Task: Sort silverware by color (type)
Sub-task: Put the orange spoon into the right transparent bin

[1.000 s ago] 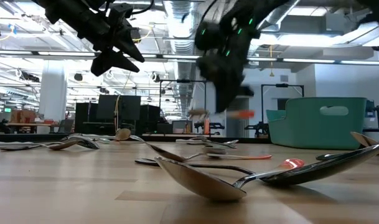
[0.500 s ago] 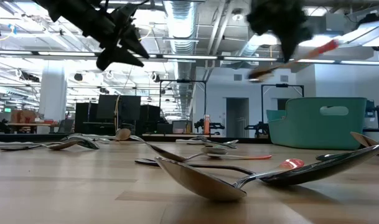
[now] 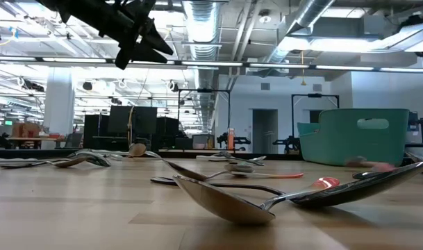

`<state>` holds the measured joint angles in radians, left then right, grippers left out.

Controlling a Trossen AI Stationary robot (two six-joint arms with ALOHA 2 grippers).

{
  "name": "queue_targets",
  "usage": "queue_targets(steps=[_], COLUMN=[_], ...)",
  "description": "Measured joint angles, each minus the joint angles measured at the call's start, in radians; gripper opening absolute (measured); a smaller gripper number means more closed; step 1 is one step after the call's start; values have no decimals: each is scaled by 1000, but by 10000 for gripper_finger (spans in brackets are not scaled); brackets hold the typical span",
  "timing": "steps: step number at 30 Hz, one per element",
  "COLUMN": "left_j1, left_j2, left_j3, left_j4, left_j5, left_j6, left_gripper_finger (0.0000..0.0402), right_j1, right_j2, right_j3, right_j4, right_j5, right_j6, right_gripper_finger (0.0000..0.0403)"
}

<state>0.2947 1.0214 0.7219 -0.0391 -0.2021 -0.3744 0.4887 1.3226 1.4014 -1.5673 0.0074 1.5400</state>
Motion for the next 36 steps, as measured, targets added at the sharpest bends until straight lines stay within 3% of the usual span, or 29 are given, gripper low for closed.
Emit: queue_targets(steps=[5,8,11,16,22,26,36], left_j1=[6,31,59,78,77,71,57], left_j2=[0,0,0,0,0,0,0], left_j3=[0,0,0,0,0,0,0], left_j4=[11,47,89,111,92,65,43], left_j5=[-70,-72,-39,4,78,116,91], left_j6=[42,56,43,17,14,12,-41], left_gripper_finger=[138,138,138,138,138,138,138], right_j1=[165,169,116,-41,-241,-350,-473], right_j2=[2,22,46,97,190,283,525], right_j3=[-28,-49,-57,-69,-105,-111,-112], right_j4=[-4,0,11,169,471,605,770], right_j5=[97,165,207,261,232,157,62], right_j6=[281,394,377,171,-199,-407,-585], right_gripper_finger=[11,28,58,113,154,150,122])
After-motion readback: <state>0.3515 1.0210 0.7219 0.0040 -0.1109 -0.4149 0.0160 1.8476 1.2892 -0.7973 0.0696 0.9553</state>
